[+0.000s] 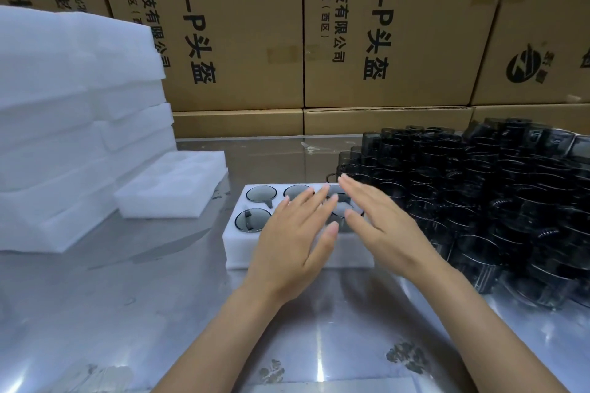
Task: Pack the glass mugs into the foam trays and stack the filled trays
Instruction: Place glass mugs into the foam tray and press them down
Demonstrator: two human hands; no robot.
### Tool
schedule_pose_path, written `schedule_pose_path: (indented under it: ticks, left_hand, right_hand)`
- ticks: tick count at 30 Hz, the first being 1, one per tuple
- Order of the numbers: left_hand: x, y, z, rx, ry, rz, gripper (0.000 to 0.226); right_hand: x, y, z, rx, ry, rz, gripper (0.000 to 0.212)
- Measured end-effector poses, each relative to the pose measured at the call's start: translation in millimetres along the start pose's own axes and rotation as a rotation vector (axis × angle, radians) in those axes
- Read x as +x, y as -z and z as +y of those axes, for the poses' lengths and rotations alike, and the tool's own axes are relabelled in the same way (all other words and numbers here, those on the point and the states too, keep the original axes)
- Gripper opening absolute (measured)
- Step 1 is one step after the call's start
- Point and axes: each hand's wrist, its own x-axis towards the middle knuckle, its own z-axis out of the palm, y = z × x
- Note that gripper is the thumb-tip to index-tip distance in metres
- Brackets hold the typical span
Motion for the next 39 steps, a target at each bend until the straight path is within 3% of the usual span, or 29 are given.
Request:
schedule_pose_path:
  ticks: [3,7,12,16,19,25,30,39]
  left_hand:
    - [-2,-5,0,0.113,0.023,-0.164,0.074]
    - [-2,-9,0,0.173,0.033,-0.191,0.077]
    - [-7,-11,1,0.195,0.041,-0.163,0.075]
    - [-14,-11,0,0.212,0.03,-0.123,0.067]
    - [-21,-6,-9,0.214,0.128,-0.038,0.068]
    - [-56,12,-28,0.156,0.373,0.027,0.088]
    - [-57,10,-44,0.291,0.409,-0.073,0.075]
    - [-14,-5,-84,0.256,0.478,0.072,0.065]
  right_hand:
    - [-1,-10,5,-0.101,-0.042,-0.127,0.045]
    - [-2,-14,6,-0.239,-0.045,-0.176,0.046]
    - [-6,-20,4,-0.222,-0.036,-0.095,0.045]
    - [-13,-25,1,-0.063,-0.134,0.094,0.046]
    - [-19,-26,-2,-0.012,-0.186,0.225,0.054]
    - [-35,-40,-3,-0.046,-0.066,0.111,0.069]
    - [-18,-50,-1,-0.043,-0.001,0.105,0.064]
    - [44,-79,7,-0.041,-0.041,0.096,0.058]
